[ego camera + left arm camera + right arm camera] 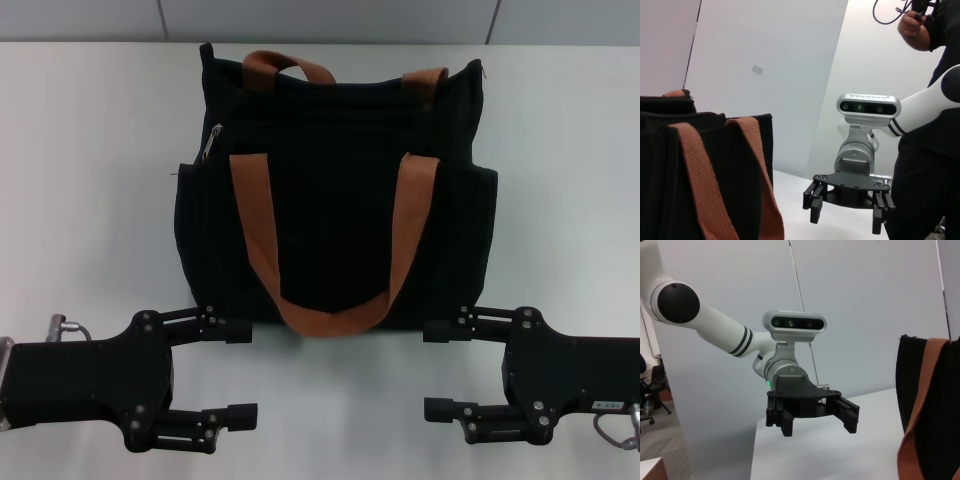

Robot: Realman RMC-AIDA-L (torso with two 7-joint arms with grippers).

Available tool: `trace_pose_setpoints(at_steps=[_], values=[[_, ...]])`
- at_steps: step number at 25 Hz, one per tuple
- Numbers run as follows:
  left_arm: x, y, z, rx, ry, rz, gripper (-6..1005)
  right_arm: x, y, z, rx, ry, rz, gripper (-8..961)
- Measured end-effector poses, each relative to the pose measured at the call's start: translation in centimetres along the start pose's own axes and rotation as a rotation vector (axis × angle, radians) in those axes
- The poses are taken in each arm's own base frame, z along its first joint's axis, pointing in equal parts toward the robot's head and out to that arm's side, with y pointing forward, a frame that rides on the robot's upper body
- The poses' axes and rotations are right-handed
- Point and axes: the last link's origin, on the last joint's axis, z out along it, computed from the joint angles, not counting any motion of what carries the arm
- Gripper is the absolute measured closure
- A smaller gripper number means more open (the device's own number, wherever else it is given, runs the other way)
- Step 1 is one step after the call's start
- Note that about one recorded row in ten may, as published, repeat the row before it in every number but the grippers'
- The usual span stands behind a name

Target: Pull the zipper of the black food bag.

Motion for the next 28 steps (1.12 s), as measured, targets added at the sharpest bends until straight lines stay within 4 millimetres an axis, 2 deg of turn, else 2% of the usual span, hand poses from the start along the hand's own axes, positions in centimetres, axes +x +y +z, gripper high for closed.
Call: trace_pose_setpoints(at_steps=[20, 24, 27, 28], values=[[0.1, 0.0, 0.0, 0.003, 0.005, 0.001, 166, 0.1, -0.1, 0.1, 0.006, 0.002, 0.003, 209], [1.2, -0.4, 0.3, 0.008, 0.073, 0.035, 166, 0.0, -0.1, 0.0, 0.01, 0.001, 0.003, 209], [2.9, -0.7, 0.5, 0.05, 0.214, 0.128, 166, 0.0, -0.1, -0.1, 0.01, -0.001, 0.003, 209], [2.9, -0.7, 0.5, 0.05, 0.214, 0.128, 166, 0.0, -0.1, -0.1, 0.01, -0.001, 0.003, 209]])
